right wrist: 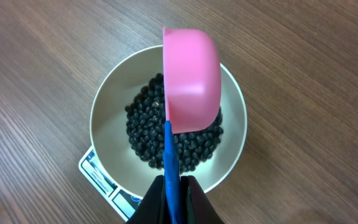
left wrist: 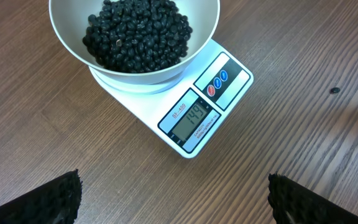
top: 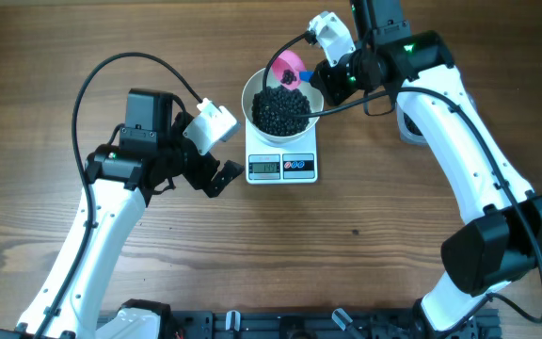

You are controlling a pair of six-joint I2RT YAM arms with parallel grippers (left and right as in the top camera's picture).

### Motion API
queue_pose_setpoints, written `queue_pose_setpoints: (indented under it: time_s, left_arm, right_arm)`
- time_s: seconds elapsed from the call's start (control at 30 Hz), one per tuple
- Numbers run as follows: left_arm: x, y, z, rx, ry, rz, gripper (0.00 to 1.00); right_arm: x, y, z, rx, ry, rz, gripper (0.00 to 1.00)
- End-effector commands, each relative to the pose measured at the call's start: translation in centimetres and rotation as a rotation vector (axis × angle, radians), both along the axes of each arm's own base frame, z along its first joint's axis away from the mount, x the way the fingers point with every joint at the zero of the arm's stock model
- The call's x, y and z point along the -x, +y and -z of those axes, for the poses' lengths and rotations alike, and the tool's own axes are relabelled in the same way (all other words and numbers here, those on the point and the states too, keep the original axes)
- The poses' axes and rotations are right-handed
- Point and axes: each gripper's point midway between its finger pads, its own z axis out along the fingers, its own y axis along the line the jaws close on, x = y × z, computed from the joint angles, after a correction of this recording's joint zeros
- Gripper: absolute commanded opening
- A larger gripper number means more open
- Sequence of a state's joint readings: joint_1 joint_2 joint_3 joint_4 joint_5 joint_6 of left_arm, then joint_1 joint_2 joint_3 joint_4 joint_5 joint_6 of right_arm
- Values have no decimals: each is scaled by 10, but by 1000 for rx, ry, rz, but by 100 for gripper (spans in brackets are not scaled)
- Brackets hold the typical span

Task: Scoop item into bowl and weigh 150g on scale
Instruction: 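Tip the scoop over the bowl again to top up beans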

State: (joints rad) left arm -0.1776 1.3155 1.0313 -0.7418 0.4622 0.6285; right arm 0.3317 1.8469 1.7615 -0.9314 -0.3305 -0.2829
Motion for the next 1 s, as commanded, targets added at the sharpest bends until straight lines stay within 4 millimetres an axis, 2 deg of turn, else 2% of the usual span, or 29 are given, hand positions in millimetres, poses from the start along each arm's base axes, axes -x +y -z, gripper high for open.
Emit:
queue_pose_setpoints:
  time_s: [0.0,0.13,0.4,0.53,0.77,0.97]
  left_arm:
    - [2,-2,-5,3,-22,23,100]
    - [2,-2,-5,3,-22,23,100]
    - [2,-2,-5,3,-22,23,100]
    - [2,-2,-5,3,-22,23,100]
    - [2,-2,-5,2,-22,23,100]
    - [2,-2,-5,3,-22,23,100]
  right_arm:
    - [-5,2,2,59,-41,-18,4]
    - [-5,1,6,149,-75,-25,4]
    - [-7,4,3,111,-77,-25,4]
    - [-3,16,-1,56,-70,-61,4]
    - [-8,7,2,119,-90,-19,4]
    - [-9,13,-2,61,-83,-21,4]
